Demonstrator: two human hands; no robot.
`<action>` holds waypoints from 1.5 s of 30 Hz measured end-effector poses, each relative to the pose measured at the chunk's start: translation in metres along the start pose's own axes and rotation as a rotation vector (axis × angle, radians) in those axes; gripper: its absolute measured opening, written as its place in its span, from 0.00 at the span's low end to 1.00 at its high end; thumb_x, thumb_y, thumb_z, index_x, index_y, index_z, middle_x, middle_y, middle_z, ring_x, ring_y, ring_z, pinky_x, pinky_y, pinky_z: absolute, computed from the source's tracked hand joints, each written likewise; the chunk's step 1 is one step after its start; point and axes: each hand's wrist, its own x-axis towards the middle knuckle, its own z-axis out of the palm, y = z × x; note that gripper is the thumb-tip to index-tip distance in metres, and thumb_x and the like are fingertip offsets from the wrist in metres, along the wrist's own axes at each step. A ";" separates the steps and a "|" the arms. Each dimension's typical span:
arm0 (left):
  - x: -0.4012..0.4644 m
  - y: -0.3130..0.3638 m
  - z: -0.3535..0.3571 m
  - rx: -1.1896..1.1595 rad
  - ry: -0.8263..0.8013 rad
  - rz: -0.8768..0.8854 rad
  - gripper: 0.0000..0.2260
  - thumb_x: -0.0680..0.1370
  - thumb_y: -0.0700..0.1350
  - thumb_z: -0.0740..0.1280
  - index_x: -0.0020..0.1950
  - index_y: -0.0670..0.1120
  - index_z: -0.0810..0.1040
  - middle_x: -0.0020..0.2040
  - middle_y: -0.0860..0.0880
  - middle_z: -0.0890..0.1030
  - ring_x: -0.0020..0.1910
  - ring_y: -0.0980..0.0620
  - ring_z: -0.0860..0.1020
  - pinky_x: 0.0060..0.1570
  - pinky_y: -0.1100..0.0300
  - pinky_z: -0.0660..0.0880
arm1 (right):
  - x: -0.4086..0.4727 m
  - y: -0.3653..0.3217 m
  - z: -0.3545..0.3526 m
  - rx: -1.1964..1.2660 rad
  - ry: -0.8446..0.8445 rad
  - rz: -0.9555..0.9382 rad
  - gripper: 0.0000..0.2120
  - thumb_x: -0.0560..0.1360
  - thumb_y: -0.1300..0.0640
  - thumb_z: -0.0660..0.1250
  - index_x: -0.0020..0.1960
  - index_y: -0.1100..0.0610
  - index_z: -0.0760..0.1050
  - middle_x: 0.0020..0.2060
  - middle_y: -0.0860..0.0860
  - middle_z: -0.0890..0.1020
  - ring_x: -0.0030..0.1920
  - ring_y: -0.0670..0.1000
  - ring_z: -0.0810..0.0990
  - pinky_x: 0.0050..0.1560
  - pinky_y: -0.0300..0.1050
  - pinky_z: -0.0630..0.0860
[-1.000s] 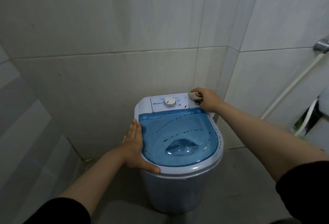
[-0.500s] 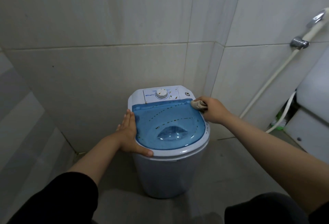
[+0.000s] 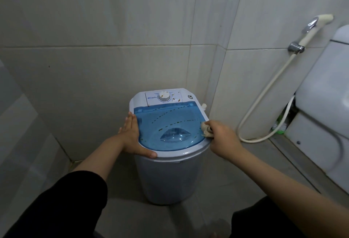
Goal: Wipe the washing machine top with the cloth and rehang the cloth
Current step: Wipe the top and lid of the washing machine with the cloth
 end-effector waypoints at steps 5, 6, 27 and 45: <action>0.000 -0.002 0.001 0.000 0.012 0.010 0.79 0.40 0.78 0.65 0.72 0.41 0.24 0.73 0.44 0.24 0.74 0.46 0.29 0.74 0.46 0.39 | -0.024 -0.025 0.012 -0.148 -0.017 0.025 0.20 0.69 0.68 0.62 0.60 0.60 0.67 0.58 0.58 0.74 0.54 0.60 0.74 0.46 0.48 0.72; 0.000 -0.002 0.001 0.000 0.014 0.012 0.79 0.40 0.78 0.66 0.72 0.41 0.24 0.73 0.44 0.25 0.74 0.46 0.29 0.74 0.46 0.39 | -0.028 -0.031 0.013 -0.168 -0.019 0.037 0.20 0.70 0.67 0.62 0.61 0.60 0.67 0.58 0.57 0.74 0.55 0.59 0.74 0.47 0.48 0.72; 0.002 -0.005 0.007 0.039 0.106 -0.028 0.74 0.50 0.73 0.72 0.73 0.40 0.27 0.75 0.43 0.27 0.75 0.46 0.31 0.74 0.46 0.39 | 0.035 -0.131 -0.021 0.358 -0.258 -0.096 0.14 0.67 0.68 0.62 0.31 0.54 0.62 0.30 0.48 0.70 0.37 0.52 0.70 0.31 0.39 0.65; -0.002 -0.004 0.023 -0.021 0.074 -0.041 0.72 0.52 0.73 0.72 0.73 0.43 0.26 0.74 0.44 0.25 0.73 0.47 0.28 0.74 0.46 0.36 | 0.107 -0.146 0.046 -0.284 -0.251 -0.671 0.24 0.71 0.72 0.59 0.65 0.59 0.70 0.63 0.56 0.75 0.59 0.58 0.71 0.55 0.53 0.75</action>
